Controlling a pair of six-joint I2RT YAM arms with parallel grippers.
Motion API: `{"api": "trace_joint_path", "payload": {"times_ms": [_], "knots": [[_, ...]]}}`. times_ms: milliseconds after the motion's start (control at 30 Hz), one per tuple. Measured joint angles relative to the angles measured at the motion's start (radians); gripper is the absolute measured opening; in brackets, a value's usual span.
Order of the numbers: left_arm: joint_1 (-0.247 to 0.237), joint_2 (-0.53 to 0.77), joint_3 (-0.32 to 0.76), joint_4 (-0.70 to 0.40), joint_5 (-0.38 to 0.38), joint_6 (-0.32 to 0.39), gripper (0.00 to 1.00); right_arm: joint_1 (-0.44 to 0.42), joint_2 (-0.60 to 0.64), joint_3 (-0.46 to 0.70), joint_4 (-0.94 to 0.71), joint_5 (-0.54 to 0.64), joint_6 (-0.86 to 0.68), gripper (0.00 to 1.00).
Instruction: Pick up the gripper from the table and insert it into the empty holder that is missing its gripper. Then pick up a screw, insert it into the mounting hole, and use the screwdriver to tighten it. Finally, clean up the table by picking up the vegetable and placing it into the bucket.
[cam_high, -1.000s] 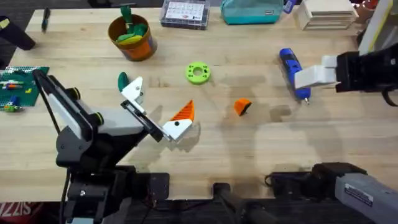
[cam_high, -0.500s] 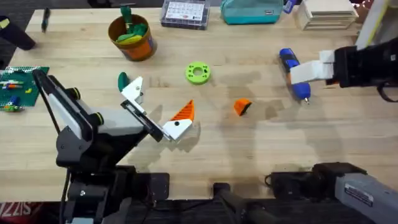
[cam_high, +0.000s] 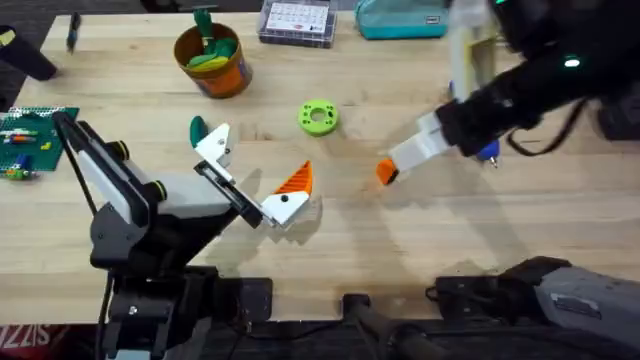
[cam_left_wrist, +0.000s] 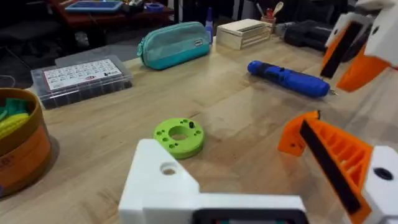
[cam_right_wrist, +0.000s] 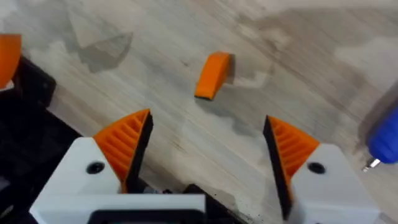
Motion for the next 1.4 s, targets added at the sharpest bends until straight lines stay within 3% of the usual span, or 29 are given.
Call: {"api": "trace_joint_path", "payload": {"times_ms": [200, 367, 667, 900, 967, 1100, 1200, 1267, 1300, 1400], "knots": [[0.0, 0.0, 0.0, 0.0, 0.0, 0.0, 0.985, 0.086, 0.1, 0.0, 0.001, 0.012, 0.013, 0.994], [0.0, 0.0, 0.0, 0.0, 0.0, 0.0, 0.985, 0.166, 0.154, 0.0, 0.037, 0.117, 0.05, 0.994], [0.0, 0.0, 0.0, 0.0, 0.0, 0.0, 0.985, 0.231, 0.269, 0.0, 0.079, 0.199, 0.076, 0.994], [0.0, 0.0, 0.0, 0.0, 0.0, 0.0, 0.985, 0.233, 0.289, 0.0, 0.097, 0.21, 0.08, 0.872], [0.0, 0.0, 0.0, 0.0, 0.0, 0.0, 0.985, 0.233, 0.289, 0.0, 0.097, 0.21, 0.081, 0.8], [0.0, 0.0, 0.0, 0.0, 0.0, 0.0, 0.985, 0.233, 0.289, 0.0, 0.097, 0.21, 0.09, 0.449], [0.0, 0.0, 0.0, 0.0, 0.0, 0.0, 0.985, 0.233, 0.289, 0.0, 0.098, 0.21, 0.09, 0.305], [0.0, 0.0, 0.0, 0.0, 0.0, 0.0, 0.985, 0.233, 0.289, -0.001, 0.103, 0.214, 0.091, 0.07], [0.0, 0.0, 0.0, 0.0, 0.0, 0.0, 0.985, 0.233, 0.289, -0.002, 0.106, 0.213, 0.097, 0.02], [0.0, 0.0, 0.0, 0.0, 0.0, 0.0, 0.985, 0.233, 0.289, -0.003, 0.109, 0.213, 0.096, 0.006]]}}
